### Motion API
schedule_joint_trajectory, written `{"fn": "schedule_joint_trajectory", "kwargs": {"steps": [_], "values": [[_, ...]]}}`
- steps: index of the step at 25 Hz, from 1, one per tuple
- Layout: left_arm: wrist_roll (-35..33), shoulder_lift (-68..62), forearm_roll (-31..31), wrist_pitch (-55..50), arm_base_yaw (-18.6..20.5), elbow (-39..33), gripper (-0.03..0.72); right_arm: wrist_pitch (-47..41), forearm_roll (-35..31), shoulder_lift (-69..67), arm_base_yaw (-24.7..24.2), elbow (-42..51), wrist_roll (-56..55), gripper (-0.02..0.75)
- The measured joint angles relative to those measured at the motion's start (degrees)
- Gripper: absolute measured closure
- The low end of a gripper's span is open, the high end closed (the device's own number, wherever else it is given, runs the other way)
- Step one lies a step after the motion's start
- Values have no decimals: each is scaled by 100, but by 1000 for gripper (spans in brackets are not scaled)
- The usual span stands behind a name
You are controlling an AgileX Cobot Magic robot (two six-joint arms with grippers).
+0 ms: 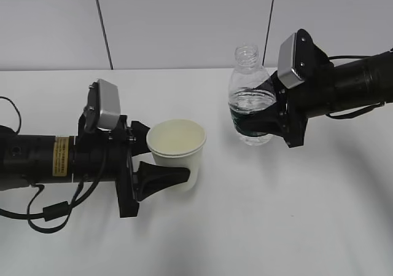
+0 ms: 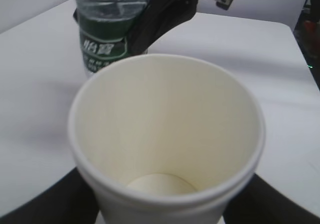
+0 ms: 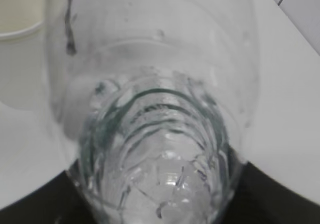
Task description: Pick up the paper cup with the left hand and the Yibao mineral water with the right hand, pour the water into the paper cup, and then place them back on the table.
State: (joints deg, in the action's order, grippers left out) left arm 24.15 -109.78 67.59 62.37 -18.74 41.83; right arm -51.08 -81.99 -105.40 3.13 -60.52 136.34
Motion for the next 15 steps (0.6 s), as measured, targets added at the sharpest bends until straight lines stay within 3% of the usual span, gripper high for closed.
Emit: {"fn": "schedule_joint_trajectory", "kwargs": {"steps": [6,15], "values": [[0,0,5,-186,-453,435,259,143,190,12,0,0,11,302],[0,-181,-378,-482,-534,542,259,238,250,12,0,0,341,302]]}}
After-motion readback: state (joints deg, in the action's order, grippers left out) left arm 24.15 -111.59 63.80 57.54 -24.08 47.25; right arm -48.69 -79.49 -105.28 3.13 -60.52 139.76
